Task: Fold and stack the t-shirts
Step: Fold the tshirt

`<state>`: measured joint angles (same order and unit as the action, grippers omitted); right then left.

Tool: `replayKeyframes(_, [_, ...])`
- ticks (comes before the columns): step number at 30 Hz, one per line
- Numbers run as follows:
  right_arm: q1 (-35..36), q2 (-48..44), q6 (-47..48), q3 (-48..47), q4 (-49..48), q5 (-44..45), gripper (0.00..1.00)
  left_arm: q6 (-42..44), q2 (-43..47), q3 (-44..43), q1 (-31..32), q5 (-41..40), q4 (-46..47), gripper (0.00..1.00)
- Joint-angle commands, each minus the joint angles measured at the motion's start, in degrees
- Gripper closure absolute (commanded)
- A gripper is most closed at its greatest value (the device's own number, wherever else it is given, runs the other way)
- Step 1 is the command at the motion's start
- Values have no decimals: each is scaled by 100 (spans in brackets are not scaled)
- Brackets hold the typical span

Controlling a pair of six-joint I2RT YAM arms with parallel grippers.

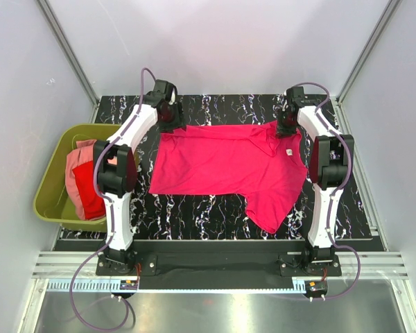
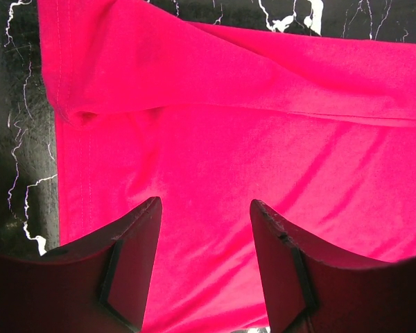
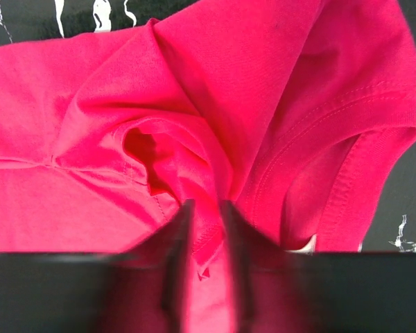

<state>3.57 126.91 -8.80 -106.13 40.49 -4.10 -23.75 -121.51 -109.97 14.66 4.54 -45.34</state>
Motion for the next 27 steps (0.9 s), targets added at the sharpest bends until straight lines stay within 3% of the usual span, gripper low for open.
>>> replayKeyframes(1, [-6,53,45,-57,3,-30,84,72,216,46,-15,39,157,41])
replayKeyframes(2, [-6,-17,45,-66,64,-21,100,63,242,64,-15,39,149,41])
replayKeyframes(7, [12,-517,-131,135,275,49,100,46,391,143,28,57,157,41])
replayKeyframes(14, [29,-1510,-96,1224,223,339,100,-86,365,90,37,-365,-88,41])
replayKeyframes(27, [47,-2153,54,2438,-120,295,100,-60,268,64,-77,-709,-335,41])
